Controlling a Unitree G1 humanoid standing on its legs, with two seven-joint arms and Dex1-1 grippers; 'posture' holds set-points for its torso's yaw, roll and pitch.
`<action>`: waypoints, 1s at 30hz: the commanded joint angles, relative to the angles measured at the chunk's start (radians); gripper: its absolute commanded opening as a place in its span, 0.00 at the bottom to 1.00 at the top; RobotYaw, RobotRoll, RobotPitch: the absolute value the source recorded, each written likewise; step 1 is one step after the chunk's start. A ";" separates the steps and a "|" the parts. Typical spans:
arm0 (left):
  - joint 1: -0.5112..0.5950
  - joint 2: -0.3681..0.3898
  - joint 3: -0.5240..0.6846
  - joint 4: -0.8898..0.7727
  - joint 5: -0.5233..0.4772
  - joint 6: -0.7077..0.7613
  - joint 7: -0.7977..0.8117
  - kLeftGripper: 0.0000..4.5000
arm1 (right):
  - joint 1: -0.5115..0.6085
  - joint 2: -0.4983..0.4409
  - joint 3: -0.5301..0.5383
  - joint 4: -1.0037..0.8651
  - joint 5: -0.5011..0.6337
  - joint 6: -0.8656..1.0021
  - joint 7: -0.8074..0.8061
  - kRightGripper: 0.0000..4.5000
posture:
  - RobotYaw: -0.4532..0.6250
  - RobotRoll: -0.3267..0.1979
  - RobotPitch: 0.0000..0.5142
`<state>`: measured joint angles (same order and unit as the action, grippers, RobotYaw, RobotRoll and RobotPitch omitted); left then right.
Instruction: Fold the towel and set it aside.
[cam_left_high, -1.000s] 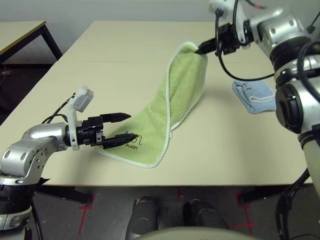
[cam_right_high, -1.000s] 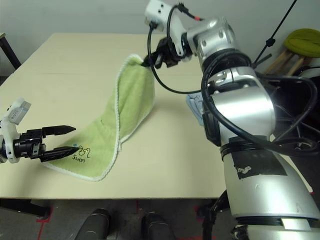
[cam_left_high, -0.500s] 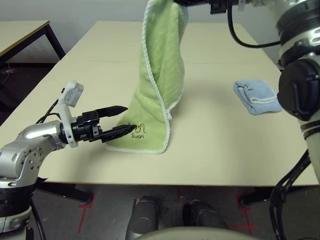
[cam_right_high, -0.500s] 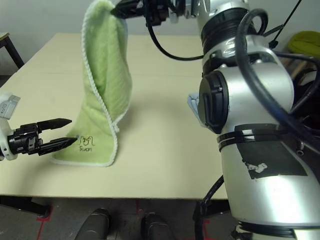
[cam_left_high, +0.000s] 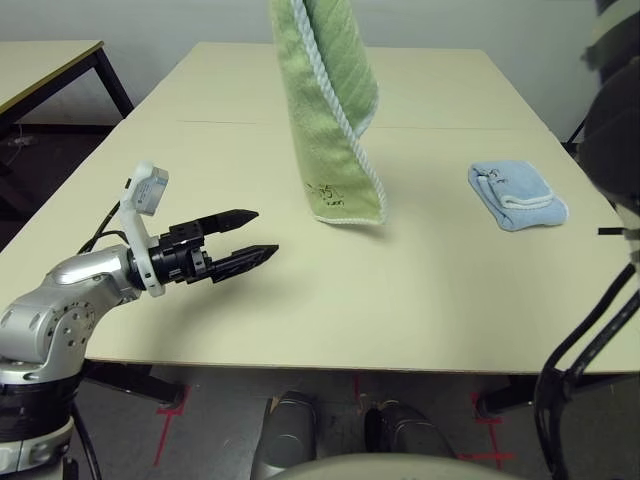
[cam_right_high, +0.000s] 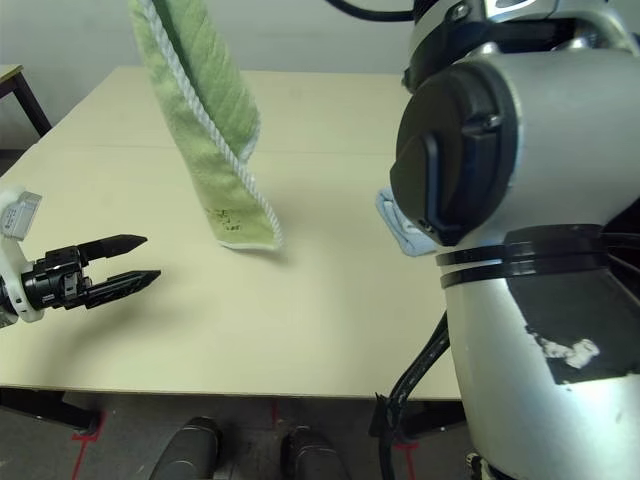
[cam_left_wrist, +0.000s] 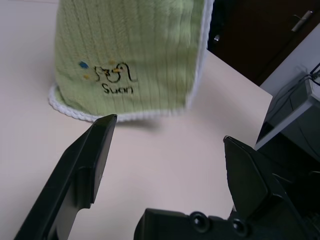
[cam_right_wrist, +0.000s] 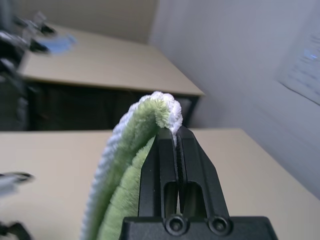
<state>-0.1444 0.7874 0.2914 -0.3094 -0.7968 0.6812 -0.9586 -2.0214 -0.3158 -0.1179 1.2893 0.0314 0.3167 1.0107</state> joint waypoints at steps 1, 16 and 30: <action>-0.014 -0.008 -0.022 -0.023 -0.009 0.012 0.012 1.00 | 0.034 0.022 0.035 0.018 -0.038 -0.026 -0.029 0.01 | 0.67 0.62 0.11; 0.053 -0.095 -0.097 0.036 0.165 -0.076 0.150 1.00 | 0.037 0.009 0.036 0.008 -0.036 -0.004 0.041 0.01 | 0.68 0.62 0.15; 0.055 -0.246 -0.127 0.049 0.135 -0.020 0.228 1.00 | 0.025 -0.003 0.027 0.002 -0.027 0.003 0.055 0.01 | 0.66 0.62 0.13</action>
<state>-0.1056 0.5321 0.1527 -0.2320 -0.6215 0.6255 -0.7099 -1.9803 -0.3149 -0.0876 1.3059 -0.0035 0.3144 1.0612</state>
